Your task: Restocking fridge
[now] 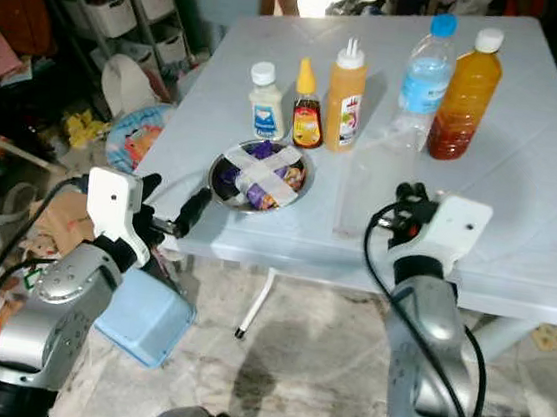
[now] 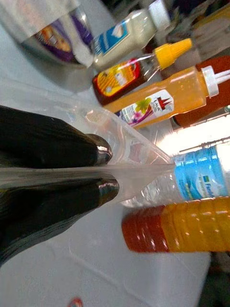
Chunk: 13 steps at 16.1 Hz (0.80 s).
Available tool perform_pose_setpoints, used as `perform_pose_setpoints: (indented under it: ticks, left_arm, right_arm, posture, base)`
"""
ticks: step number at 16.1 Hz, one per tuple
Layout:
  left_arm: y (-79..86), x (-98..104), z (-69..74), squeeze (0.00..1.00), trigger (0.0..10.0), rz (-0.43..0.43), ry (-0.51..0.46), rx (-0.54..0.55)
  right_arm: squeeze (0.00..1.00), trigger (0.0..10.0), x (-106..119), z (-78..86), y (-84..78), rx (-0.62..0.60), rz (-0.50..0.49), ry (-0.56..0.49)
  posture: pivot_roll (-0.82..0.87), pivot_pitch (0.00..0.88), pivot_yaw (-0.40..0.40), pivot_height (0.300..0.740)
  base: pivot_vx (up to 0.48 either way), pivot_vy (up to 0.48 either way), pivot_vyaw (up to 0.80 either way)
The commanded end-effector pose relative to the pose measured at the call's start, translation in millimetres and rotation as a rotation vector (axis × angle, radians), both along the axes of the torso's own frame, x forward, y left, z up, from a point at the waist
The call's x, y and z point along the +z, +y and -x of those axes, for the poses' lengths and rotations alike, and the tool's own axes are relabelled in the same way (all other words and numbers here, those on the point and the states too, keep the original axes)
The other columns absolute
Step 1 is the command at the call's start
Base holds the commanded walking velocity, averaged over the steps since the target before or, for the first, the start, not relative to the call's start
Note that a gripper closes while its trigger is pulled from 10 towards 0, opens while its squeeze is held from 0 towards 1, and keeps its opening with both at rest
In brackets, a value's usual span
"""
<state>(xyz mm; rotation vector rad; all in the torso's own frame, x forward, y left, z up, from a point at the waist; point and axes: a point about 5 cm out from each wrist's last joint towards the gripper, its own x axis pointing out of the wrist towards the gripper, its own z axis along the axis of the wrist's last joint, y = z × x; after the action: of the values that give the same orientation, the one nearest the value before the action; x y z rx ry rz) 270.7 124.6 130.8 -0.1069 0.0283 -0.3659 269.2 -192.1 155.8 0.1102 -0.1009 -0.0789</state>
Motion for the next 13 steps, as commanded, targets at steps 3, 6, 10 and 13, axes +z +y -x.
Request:
perform_pose_setpoints:
  ticks: [3,6,10,13]
  left_arm:
    - [-0.9,0.5,-7.0,0.00,10.0,0.000,-0.022,0.016]
    - [-3.0,2.1,-11.7,0.00,10.0,0.004,-0.038,0.022]
    - [-2.1,9.3,-15.8,0.00,10.0,0.006,-0.075,0.039]
    - [-1.9,11.0,-15.7,0.00,10.0,0.004,-0.086,0.042]
  right_arm:
    - [0.00,10.0,-2.8,3.0,11.8,0.030,0.048,0.011]
    - [0.00,10.0,-0.4,-0.1,13.5,0.043,0.012,-0.006]
    - [0.00,10.0,4.5,-4.3,17.3,0.065,0.023,-0.019]
    - [0.00,10.0,2.9,-6.7,20.3,0.071,0.016,-0.011]
  posture:
    - [-0.09,0.000,0.128,0.740]
    - [-0.09,0.000,0.123,0.740]
    - [-0.08,0.000,0.119,0.740]
    - [-0.07,0.000,0.120,0.740]
  base:
    - [0.000,0.000,0.00]
    - [-0.081,0.000,0.00]
    - [-0.242,0.000,0.00]
    - [0.000,0.000,0.00]
